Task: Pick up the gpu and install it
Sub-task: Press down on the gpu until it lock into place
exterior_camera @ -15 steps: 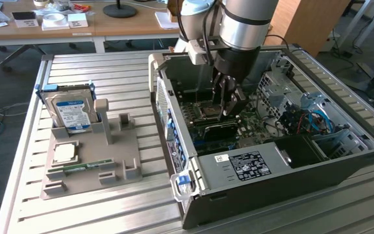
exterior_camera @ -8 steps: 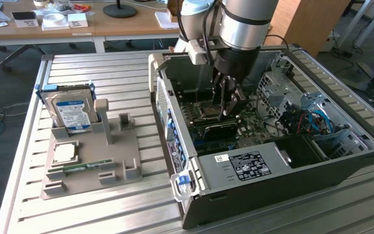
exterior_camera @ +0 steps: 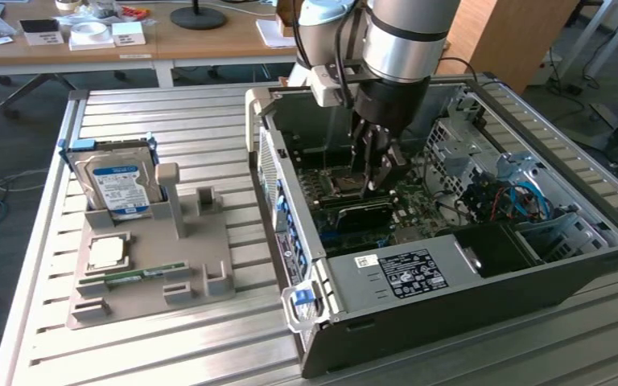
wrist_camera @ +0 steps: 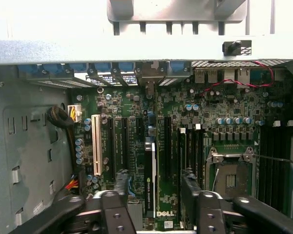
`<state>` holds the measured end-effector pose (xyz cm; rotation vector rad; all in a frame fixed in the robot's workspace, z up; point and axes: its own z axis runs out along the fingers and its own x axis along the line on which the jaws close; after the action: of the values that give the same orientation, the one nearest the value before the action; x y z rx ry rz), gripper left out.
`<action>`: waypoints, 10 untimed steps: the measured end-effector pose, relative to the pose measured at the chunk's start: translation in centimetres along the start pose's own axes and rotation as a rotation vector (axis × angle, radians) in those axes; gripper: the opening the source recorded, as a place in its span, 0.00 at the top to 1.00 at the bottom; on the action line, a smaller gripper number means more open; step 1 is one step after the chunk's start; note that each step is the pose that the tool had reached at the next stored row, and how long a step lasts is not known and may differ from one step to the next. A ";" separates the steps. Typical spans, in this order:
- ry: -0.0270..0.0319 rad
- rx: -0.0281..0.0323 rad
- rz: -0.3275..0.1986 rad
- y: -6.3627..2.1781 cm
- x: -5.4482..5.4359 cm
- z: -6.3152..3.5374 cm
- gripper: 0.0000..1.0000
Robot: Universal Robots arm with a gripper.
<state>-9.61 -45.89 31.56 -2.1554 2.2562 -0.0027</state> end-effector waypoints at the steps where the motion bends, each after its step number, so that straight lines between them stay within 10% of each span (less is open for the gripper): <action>1: 0.0000 0.0000 0.000 0.00 0.0 0.00 0.44; 10: 0.0000 0.0000 0.000 0.00 0.0 0.00 0.80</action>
<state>-9.61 -45.88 31.56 -2.1554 2.2562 -0.0026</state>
